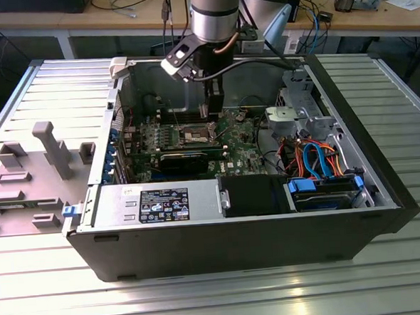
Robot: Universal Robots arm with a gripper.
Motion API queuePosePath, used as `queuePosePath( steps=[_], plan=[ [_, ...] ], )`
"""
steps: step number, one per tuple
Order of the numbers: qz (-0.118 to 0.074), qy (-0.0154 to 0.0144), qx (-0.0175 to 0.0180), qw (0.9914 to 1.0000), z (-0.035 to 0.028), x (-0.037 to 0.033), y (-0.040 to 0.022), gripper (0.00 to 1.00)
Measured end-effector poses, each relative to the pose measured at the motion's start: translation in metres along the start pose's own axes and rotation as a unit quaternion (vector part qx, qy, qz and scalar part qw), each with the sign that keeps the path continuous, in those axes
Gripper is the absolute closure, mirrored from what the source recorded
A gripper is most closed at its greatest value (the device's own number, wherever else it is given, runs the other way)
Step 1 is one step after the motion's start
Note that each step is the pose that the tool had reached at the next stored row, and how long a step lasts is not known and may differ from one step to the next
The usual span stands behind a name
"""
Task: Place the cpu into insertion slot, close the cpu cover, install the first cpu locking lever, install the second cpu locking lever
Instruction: 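Place the cpu into insertion slot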
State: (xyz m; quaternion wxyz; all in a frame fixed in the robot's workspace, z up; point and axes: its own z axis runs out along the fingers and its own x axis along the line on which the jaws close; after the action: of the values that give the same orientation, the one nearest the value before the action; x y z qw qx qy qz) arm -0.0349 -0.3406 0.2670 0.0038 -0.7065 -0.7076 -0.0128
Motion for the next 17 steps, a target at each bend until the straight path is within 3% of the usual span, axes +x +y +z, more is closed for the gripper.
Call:
queuePosePath(
  steps=[14, 16, 17],
  plan=[
    [0.000, 0.0000, 0.0000, 1.00000, 0.0016, 0.0000, -0.0017, 0.46],
    [0.000, 0.0000, 0.0000, 1.00000, 0.0077, -0.0002, -0.0019, 0.46],
    [0.000, 0.0000, 0.0000, 1.00000, 0.0078, -0.0002, -0.0019, 0.46]
  ],
)
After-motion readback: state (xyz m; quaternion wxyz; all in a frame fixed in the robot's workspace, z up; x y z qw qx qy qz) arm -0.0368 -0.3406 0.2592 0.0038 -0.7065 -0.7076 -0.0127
